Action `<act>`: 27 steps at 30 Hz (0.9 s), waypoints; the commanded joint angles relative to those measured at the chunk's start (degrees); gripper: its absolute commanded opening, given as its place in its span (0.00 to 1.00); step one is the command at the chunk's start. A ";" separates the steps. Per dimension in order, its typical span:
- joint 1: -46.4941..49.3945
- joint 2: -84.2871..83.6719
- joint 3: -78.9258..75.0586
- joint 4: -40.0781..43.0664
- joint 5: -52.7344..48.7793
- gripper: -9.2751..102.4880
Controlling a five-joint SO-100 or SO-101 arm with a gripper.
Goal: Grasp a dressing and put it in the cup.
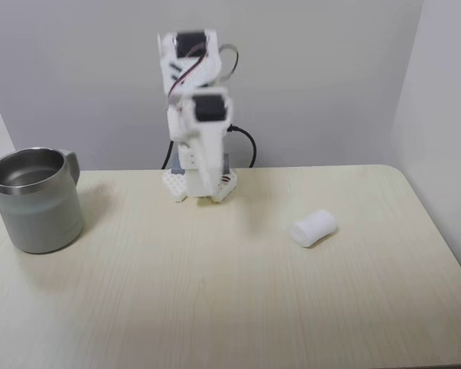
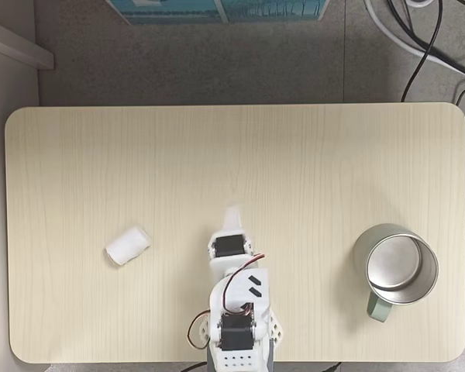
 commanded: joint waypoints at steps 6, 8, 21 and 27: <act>-16.70 26.54 29.79 16.35 -1.41 0.14; -20.04 33.84 35.07 20.57 -0.70 0.18; -34.72 69.87 45.53 23.99 2.02 0.30; -39.02 81.12 45.62 20.39 2.29 0.31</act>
